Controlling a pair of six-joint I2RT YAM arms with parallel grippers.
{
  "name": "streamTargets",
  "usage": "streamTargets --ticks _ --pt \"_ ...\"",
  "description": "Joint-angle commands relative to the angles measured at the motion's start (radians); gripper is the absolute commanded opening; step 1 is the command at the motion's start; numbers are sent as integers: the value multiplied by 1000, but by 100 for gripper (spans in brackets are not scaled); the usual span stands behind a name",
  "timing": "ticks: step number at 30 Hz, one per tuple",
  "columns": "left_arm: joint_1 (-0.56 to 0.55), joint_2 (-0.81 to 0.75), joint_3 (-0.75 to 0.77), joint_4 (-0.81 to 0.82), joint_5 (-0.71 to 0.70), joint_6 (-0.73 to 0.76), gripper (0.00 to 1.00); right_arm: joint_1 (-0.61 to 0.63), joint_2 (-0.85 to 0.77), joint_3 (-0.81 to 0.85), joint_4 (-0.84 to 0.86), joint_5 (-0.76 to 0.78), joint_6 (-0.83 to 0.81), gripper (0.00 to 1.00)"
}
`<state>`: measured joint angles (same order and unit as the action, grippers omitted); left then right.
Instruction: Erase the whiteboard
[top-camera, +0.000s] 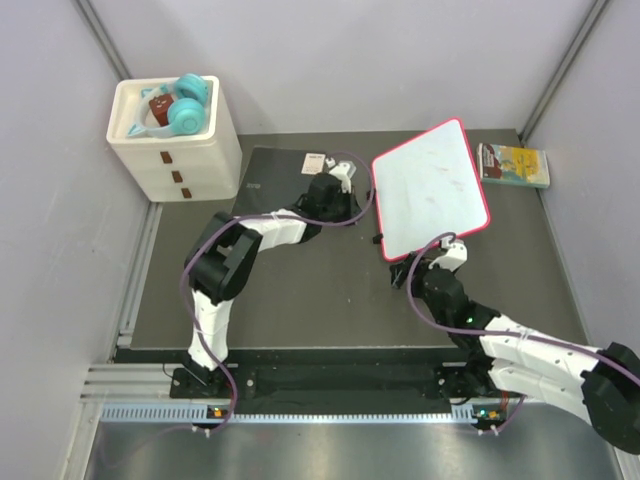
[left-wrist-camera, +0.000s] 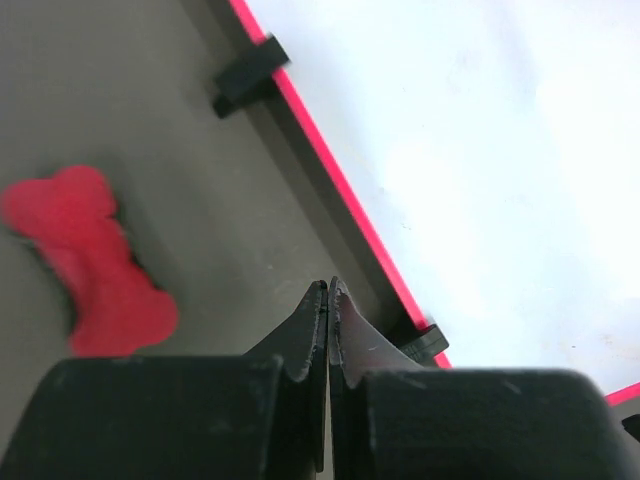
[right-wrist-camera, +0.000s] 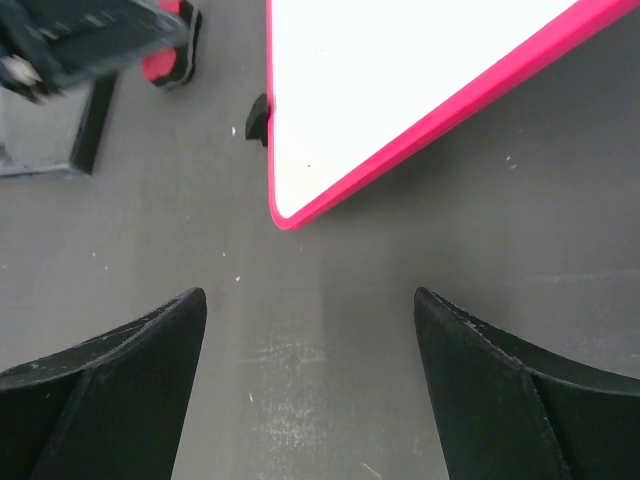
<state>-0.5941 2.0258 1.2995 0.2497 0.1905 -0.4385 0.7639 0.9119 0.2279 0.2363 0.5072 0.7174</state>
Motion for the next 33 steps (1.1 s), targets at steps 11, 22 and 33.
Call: streamTargets --ticks 11,22,33 --pt "-36 188 89 161 179 -154 0 9 -234 11 -161 63 -45 83" --pt "-114 211 44 203 257 -212 0 9 -376 40 -233 93 -68 83" --pt "-199 241 78 215 273 -293 0 9 -415 76 -302 116 -96 83"
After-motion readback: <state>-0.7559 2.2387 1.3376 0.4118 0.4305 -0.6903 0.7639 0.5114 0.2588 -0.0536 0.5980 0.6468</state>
